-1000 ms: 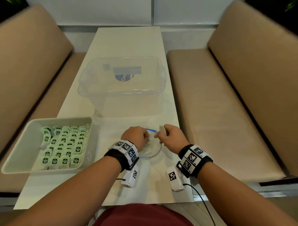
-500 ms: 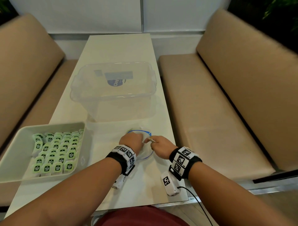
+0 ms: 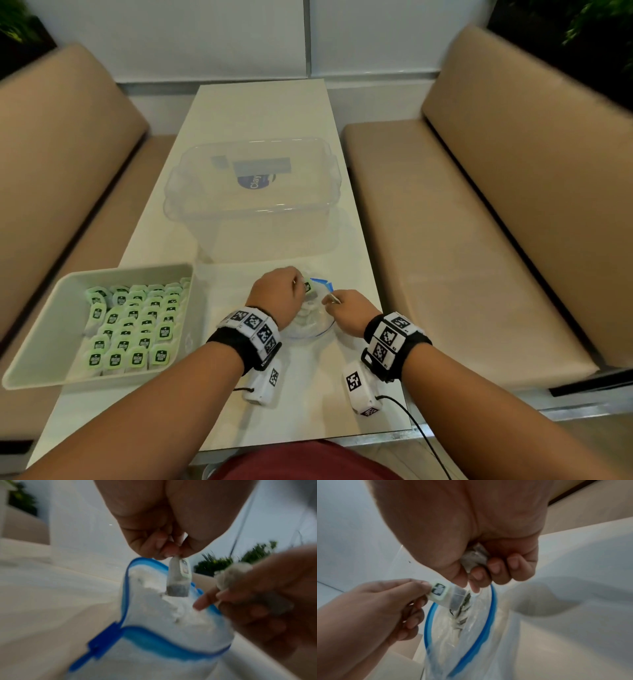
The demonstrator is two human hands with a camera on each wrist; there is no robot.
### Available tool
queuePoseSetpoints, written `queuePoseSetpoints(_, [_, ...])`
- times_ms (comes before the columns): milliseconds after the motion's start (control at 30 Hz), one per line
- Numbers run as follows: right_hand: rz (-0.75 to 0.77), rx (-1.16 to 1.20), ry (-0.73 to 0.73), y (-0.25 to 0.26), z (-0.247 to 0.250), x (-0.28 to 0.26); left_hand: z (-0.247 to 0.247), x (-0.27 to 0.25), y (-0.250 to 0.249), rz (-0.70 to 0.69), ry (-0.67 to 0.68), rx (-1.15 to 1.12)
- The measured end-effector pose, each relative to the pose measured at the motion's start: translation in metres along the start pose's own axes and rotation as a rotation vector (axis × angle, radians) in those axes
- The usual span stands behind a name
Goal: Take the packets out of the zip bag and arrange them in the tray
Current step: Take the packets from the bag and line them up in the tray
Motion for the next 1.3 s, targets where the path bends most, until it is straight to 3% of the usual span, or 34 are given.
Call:
queuePoseSetpoints(133, [0.151, 0.188, -0.18, 0.016, 0.012, -0.005, 0.025, -0.004, 0.012, -0.001, -0.001, -0.231])
queuePoseSetpoints(300, [0.275, 0.34, -0.084, 0.056, 0.013, -0.012, 0.058, -0.009, 0.009, -0.119, 0.005, -0.322])
queuePoseSetpoints(567, [0.326, 0.373, -0.048, 0.123, -0.001, -0.014, 0.122, -0.017, 0.031, -0.202, -0.064, -0.149])
queuePoseSetpoints(867, [0.327, 0.449, -0.046, 0.19, -0.033, -0.006, 0.189, -0.031, 0.078, -0.115, -0.099, -0.02])
queuePoseSetpoints(1000, [0.399, 0.377, -0.097, 0.217, -0.051, -0.002, 0.226, -0.037, 0.113, -0.109, -0.022, 0.128])
queuePoseSetpoints(1100, [0.365, 0.358, -0.118, 0.225, -0.065, 0.002, 0.252, -0.038, 0.152, -0.034, 0.053, 0.243])
queuePoseSetpoints(1200, [0.258, 0.608, 0.024, 0.233, -0.082, 0.006, 0.264, -0.037, 0.192, 0.04, 0.19, 0.45])
queuePoseSetpoints(1300, [0.209, 0.754, 0.144, 0.243, -0.095, 0.005, 0.255, -0.038, 0.224, 0.083, 0.461, 0.648])
Point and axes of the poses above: each hand's wrist, its own x-axis towards the middle knuckle, its own z-axis out of the back of the hand, y = z × x, the point moved 3 cm from there along x, towards the middle knuckle
